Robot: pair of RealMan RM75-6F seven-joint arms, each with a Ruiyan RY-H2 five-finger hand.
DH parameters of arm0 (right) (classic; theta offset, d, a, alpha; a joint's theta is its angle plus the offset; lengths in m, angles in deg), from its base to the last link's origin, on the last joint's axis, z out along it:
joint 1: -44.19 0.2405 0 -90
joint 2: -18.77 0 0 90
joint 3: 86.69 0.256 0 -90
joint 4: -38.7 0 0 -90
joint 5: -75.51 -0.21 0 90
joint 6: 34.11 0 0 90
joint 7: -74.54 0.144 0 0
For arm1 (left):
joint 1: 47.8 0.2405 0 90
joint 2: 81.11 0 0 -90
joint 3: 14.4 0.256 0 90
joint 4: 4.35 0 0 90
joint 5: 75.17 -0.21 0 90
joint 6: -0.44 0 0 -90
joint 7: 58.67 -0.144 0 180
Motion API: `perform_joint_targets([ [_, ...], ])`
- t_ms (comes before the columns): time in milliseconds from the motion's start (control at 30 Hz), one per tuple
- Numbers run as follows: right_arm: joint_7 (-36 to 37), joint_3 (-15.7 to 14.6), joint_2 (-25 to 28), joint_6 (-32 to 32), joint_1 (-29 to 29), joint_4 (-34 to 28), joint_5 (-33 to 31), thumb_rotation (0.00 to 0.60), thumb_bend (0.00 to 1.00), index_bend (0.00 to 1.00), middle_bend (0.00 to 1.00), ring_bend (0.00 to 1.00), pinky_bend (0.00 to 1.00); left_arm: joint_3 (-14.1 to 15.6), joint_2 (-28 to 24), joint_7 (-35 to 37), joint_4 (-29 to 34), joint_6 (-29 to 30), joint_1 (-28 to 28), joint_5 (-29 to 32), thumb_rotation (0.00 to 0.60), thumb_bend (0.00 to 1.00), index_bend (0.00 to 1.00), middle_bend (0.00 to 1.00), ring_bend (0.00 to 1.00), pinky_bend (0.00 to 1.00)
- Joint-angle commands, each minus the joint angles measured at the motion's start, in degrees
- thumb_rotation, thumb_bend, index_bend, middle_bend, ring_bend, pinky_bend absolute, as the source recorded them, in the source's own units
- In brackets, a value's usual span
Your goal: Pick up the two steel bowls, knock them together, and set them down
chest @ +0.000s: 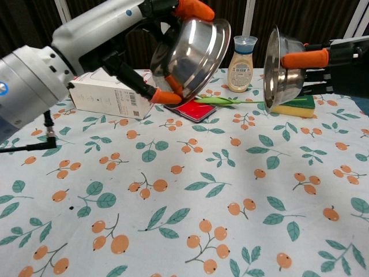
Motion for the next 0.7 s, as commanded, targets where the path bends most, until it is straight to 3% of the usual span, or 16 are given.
perform_joint_targets([
  [33,-19.8,-7.0,-6.5,13.2,-0.8,9.9,11.4,0.600,0.48,1.00,0.99,1.00,1.00,2.9,-5.8,-4.4,4.8,-3.6,1.7,0.8,0.600,0.53,0.41,0.59,0.47,0.73],
  [233,-32.1,-12.5,-11.7,19.6,-1.4,19.3,18.4,0.600,0.48,1.00,0.98,1.00,1.00,6.7,-10.1,-7.8,7.0,-10.5,2.3,3.3,0.600,0.53,0.41,0.59,0.47,0.73],
  [500,-48.3,-20.1,-16.6,22.4,-1.5,29.2,26.9,0.600,0.48,0.98,0.93,0.98,1.00,9.2,-9.3,-13.5,5.4,-18.7,2.2,8.3,0.600,0.49,0.40,0.57,0.47,0.70],
  [600,-50.9,-21.5,-17.2,22.3,-1.5,30.1,28.0,0.600,0.48,0.80,0.77,0.88,0.99,9.2,-8.5,-16.3,4.2,-19.8,2.3,9.4,0.600,0.42,0.38,0.55,0.47,0.68],
  [700,-50.3,-22.6,-16.7,21.1,-1.3,29.1,28.2,0.600,0.49,0.43,0.48,0.66,0.85,9.1,-7.5,-19.4,2.9,-19.6,2.6,9.9,0.600,0.26,0.33,0.51,0.45,0.66],
])
